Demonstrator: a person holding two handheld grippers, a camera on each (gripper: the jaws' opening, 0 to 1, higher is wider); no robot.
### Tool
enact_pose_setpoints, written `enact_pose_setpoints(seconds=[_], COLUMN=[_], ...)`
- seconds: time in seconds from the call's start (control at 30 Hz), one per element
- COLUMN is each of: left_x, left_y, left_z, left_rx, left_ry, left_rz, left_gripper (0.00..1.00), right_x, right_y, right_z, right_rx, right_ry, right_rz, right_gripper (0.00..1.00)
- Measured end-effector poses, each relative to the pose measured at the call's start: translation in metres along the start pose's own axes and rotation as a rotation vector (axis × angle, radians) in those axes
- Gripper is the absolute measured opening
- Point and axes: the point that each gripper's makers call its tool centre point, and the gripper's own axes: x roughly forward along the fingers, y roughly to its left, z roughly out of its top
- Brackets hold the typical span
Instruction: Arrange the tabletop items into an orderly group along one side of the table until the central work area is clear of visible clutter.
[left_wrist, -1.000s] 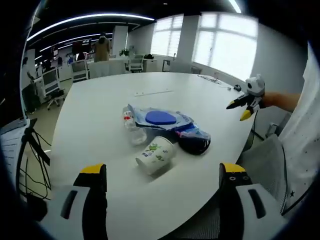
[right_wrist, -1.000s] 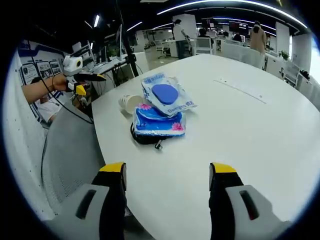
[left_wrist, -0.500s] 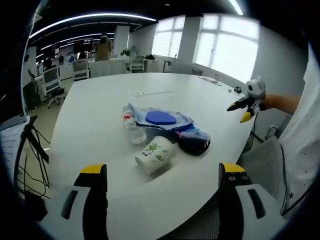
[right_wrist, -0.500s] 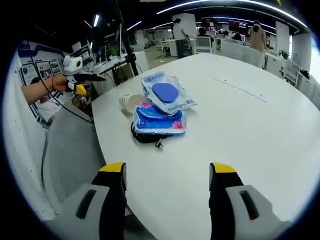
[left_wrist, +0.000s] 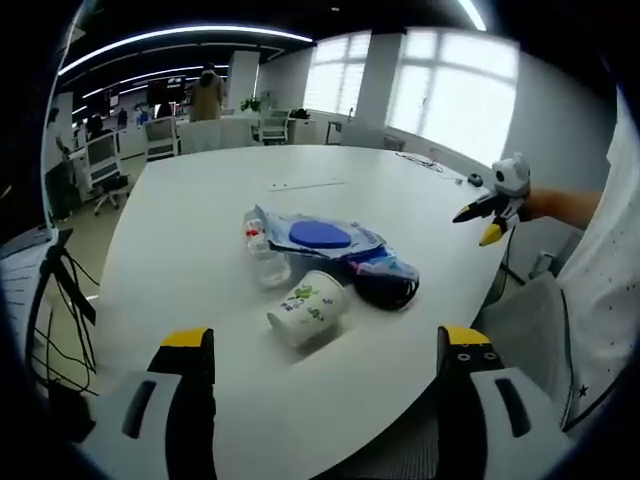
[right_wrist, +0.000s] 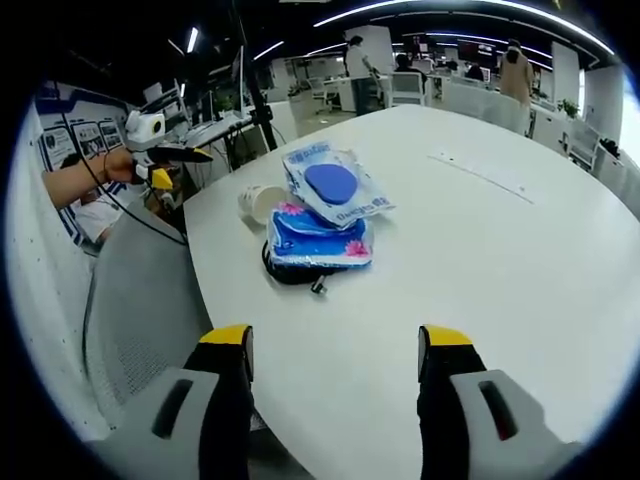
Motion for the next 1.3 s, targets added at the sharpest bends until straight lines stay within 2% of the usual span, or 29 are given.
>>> enact_pose_setpoints(seconds=[0.53, 1.3], left_x=[-0.002, -0.002], left_y=[0.001, 0.003], left_z=[0.001, 0.012], left_rx=[0.002, 0.012], left_ry=[-0.004, -0.019], left_rz=[-0.003, -0.003], left_gripper=[0.94, 0.94], right_x=[0.0, -0.001], right_y=[0.0, -0.004], right_z=[0.002, 0.013], right_rx=[-0.01, -0.031], right_ry=[0.003, -0.001], right_rz=[0.003, 0.007], right_gripper=[0.65, 0.65])
